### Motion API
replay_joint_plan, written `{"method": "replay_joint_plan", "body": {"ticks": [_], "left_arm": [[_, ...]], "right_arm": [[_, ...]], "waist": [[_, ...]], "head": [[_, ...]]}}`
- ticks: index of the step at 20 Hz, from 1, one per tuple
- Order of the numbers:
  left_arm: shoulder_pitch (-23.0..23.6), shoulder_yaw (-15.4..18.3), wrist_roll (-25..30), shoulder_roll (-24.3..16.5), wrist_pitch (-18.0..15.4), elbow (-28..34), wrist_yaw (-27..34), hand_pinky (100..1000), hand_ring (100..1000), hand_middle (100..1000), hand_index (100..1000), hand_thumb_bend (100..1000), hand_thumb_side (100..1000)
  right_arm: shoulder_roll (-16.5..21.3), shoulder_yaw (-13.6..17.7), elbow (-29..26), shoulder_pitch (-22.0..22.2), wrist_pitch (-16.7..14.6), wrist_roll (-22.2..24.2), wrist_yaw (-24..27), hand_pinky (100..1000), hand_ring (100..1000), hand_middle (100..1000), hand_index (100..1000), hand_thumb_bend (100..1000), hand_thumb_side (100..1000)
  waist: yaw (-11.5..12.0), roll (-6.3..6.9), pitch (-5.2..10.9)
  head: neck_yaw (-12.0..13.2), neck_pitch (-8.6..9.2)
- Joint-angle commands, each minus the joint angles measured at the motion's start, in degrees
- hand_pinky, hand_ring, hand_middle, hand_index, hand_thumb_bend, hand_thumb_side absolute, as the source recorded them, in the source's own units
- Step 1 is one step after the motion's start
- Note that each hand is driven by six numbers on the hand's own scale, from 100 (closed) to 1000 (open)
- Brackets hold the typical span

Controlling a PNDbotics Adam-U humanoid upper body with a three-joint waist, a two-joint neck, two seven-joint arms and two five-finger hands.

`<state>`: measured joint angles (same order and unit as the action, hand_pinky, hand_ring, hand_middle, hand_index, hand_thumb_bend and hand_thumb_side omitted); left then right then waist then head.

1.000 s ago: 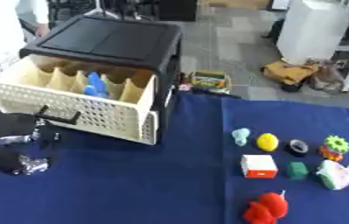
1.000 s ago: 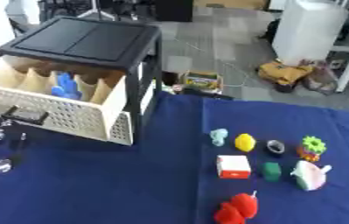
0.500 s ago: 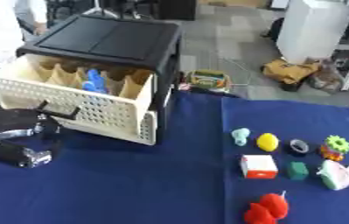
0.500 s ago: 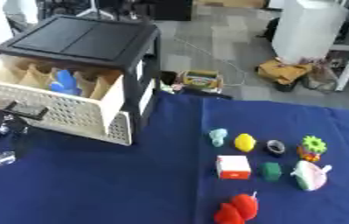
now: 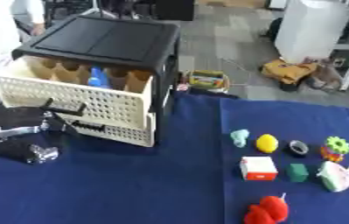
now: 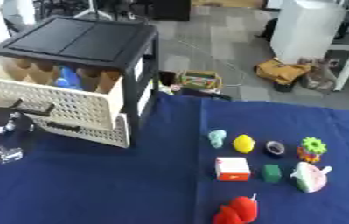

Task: Pick up objects from table and place into drawer.

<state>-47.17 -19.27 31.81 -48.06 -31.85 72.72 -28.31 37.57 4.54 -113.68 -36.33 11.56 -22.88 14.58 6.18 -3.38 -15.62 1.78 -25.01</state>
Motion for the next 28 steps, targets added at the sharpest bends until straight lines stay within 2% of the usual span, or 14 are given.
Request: {"method": "replay_joint_plan", "body": {"ticks": [1, 18, 28], "left_arm": [[-1.81, 0.61, 20.16, -0.25, -20.12, -0.3, 0.88, 323, 487, 517, 858, 100, 1000], [-6.89, 4.14, 20.16, 3.16, -20.12, -6.74, 2.35, 312, 457, 491, 844, 100, 1000], [-8.39, 4.61, 20.16, 4.68, -20.12, -8.97, 3.43, 290, 417, 464, 826, 100, 1000]], "right_arm": [[0.78, 0.85, -0.91, -0.91, 0.29, 0.01, 0.37, 635, 656, 458, 757, 100, 792], [-0.09, 1.1, -0.91, -0.82, 0.7, 0.3, 0.86, 635, 655, 454, 755, 100, 793], [-0.37, 1.17, -0.91, -0.93, 1.02, 0.57, 0.89, 636, 654, 452, 755, 100, 795]], "waist": [[-0.24, 0.33, 0.79], [-0.77, 0.54, 0.1], [-1.34, 0.67, -0.42]], "head": [[-0.26, 0.77], [-0.03, 1.54], [-0.05, 1.88]]}}
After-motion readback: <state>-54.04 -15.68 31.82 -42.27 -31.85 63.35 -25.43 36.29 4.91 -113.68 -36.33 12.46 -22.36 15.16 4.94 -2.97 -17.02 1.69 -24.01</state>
